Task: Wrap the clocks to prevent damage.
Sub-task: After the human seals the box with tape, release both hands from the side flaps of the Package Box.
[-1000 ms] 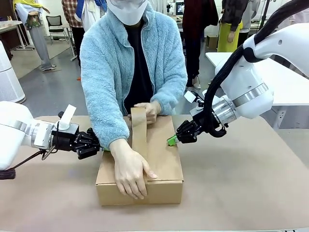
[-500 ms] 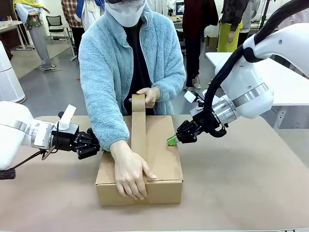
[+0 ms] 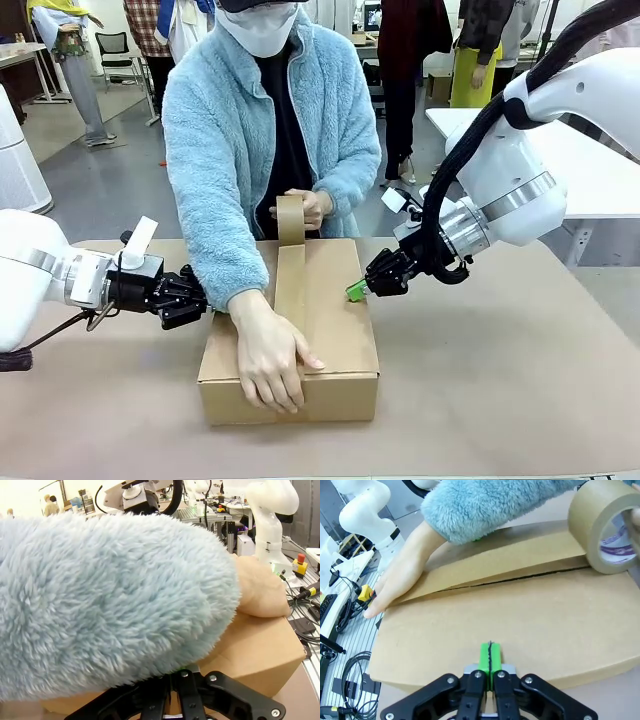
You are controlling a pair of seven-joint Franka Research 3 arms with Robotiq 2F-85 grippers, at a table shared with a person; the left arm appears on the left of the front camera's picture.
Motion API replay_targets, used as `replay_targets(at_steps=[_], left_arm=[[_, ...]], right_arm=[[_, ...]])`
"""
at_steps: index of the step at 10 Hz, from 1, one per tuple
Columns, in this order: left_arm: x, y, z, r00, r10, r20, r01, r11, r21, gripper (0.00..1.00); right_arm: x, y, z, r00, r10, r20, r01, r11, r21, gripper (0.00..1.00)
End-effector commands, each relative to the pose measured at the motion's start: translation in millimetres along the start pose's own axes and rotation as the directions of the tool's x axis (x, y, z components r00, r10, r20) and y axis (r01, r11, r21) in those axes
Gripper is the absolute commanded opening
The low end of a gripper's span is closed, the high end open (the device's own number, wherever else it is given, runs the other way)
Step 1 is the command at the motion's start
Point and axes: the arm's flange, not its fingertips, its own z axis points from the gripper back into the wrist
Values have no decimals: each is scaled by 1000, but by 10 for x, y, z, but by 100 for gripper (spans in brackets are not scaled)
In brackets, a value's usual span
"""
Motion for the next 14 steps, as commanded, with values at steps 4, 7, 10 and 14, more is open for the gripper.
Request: replay_targets(at_steps=[4,7,10,14], left_arm=[[-21,-9,3,1000,-7,-7,7,1000,5,0],[-21,-9,3,1000,-7,-7,7,1000,5,0],[-21,-9,3,1000,-7,-7,7,1000,5,0],[-21,-9,3,1000,-7,-7,7,1000,5,0]], right_arm=[[-34,4,-41,1000,-14,5,14,1000,-4,1],[-34,4,-41,1000,-14,5,14,1000,-4,1],[-34,4,-41,1000,-14,5,14,1000,-4,1],[-34,4,-41,1000,-14,5,14,1000,-4,1]])
